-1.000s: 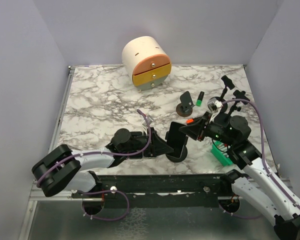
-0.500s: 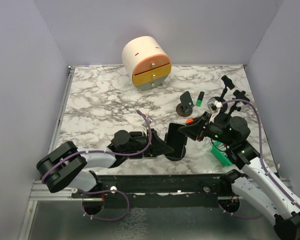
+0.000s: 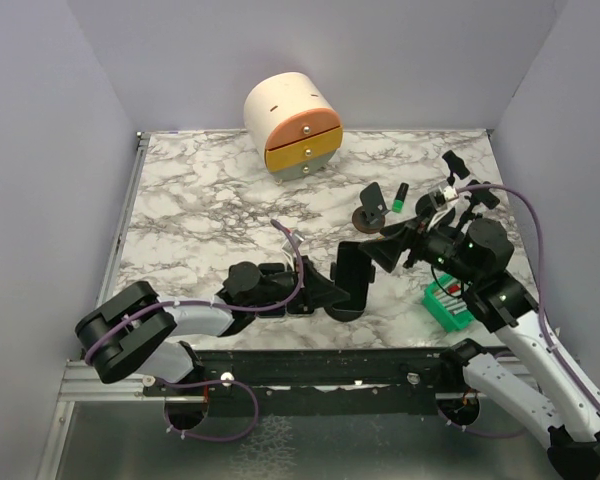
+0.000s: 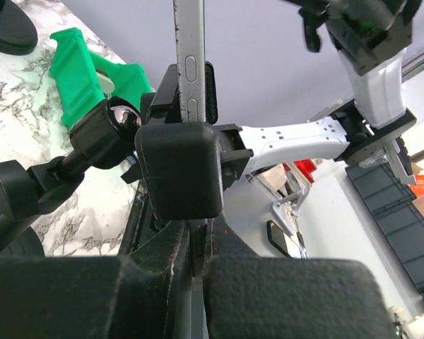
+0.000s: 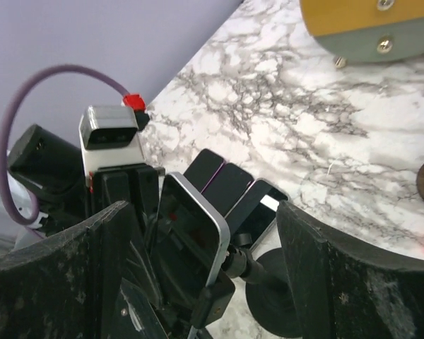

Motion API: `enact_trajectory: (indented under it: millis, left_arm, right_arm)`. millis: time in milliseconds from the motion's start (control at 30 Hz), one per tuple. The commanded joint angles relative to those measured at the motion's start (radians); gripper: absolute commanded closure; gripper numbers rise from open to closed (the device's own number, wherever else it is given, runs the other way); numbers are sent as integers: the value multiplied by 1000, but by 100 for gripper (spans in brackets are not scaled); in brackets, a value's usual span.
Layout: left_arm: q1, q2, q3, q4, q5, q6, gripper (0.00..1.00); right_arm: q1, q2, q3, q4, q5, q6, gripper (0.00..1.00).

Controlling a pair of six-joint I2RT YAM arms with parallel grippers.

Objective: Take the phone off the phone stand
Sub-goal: Adjust the phone stand with the phone at the center of the board.

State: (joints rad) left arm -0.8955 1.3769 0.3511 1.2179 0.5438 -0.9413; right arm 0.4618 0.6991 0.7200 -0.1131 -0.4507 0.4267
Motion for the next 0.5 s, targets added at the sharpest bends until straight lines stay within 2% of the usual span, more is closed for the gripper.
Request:
enact_trajectory:
  millis: [0, 267, 400, 467]
  left_arm:
    - [-29, 9, 31, 100, -115, 47, 100]
    - [-123, 72, 48, 159, -314, 156, 100]
    - [-153, 139, 32, 294, -406, 169, 100]
    - [-155, 173, 21, 369, -448, 163, 100]
  right_arm:
    - [0, -4, 131, -196, 138, -43, 12]
    - [7, 61, 346, -424, 402, -67, 12]
    - [6, 99, 397, -453, 369, -31, 2]
    - [6, 135, 438, -501, 368, -26, 0]
